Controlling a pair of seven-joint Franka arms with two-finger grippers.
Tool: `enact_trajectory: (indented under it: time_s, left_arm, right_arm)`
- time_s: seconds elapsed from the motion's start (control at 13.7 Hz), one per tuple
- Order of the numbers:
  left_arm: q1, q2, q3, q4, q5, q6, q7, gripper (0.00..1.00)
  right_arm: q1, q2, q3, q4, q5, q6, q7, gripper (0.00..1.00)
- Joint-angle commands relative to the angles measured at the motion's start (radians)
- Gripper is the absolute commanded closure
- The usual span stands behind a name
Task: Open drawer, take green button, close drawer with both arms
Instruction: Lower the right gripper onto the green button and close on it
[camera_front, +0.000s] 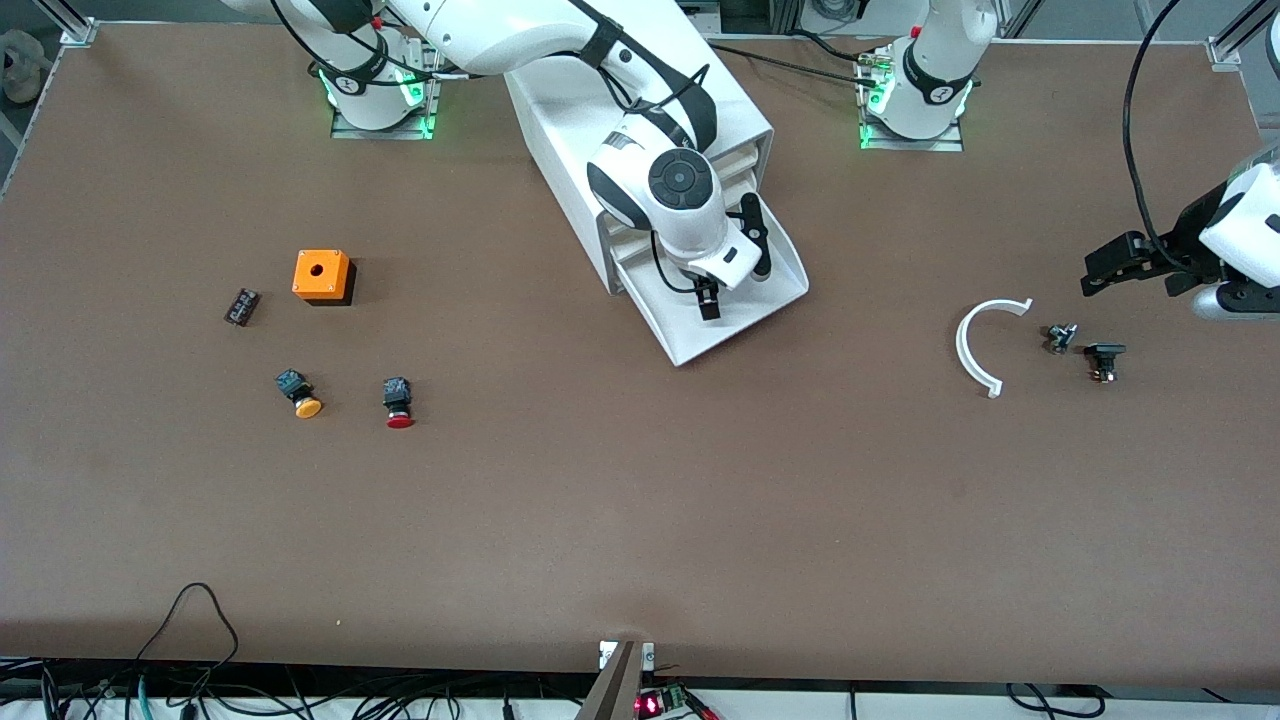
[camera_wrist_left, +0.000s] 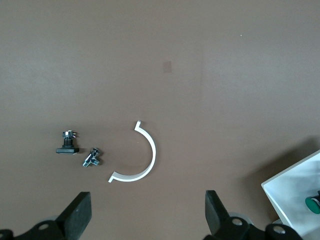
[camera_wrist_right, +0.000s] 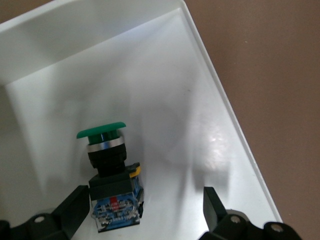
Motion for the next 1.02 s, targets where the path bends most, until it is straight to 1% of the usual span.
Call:
enact_trajectory:
  time_s: [0.0, 0.15, 0.22, 0.29, 0.37, 0.44, 0.51, 0.66, 0.8, 0.95]
  left_arm:
    - [-0.003, 0.018, 0.001, 0.036, 0.021, -0.026, -0.009, 0.00]
    - [-0.003, 0.018, 0.001, 0.036, 0.021, -0.026, -0.008, 0.00]
    - [-0.003, 0.018, 0.001, 0.035, 0.021, -0.025, -0.009, 0.00]
    - [-0.003, 0.018, 0.001, 0.036, 0.021, -0.025, -0.009, 0.00]
    - [-0.003, 0.018, 0.001, 0.035, 0.021, -0.026, -0.009, 0.00]
    - [-0.003, 0.018, 0.001, 0.035, 0.021, -0.026, -0.009, 0.00]
    - [-0.003, 0.018, 0.001, 0.036, 0.021, -0.026, -0.009, 0.00]
    - [-0.003, 0.018, 0.001, 0.036, 0.021, -0.026, -0.009, 0.00]
    - [-0.003, 0.018, 0.001, 0.035, 0.021, -0.026, -0.009, 0.00]
    - [-0.003, 0.018, 0.001, 0.035, 0.021, -0.026, -0.009, 0.00]
  right_arm:
    - [-0.007, 0.026, 0.001, 0.035, -0.016, -0.031, -0.004, 0.00]
    - [-0.007, 0.027, 0.003, 0.055, -0.018, -0.031, -0.006, 0.01]
    - [-0.007, 0.029, 0.003, 0.056, -0.018, -0.029, -0.007, 0.04]
    - [-0.007, 0.029, 0.003, 0.056, -0.018, -0.029, -0.009, 0.10]
    - [-0.006, 0.027, 0.003, 0.058, -0.019, -0.029, -0.007, 0.21]
    - [-0.004, 0.029, 0.003, 0.064, -0.019, -0.029, -0.007, 0.27]
    - [-0.003, 0.030, 0.003, 0.064, -0.019, -0.028, -0.009, 0.30]
    - [0.003, 0.032, 0.004, 0.064, -0.062, -0.025, -0.010, 0.31]
    - [0.003, 0.034, 0.006, 0.064, -0.067, -0.025, -0.012, 0.31]
    - [0.003, 0.035, 0.006, 0.064, -0.067, -0.021, -0.009, 0.35]
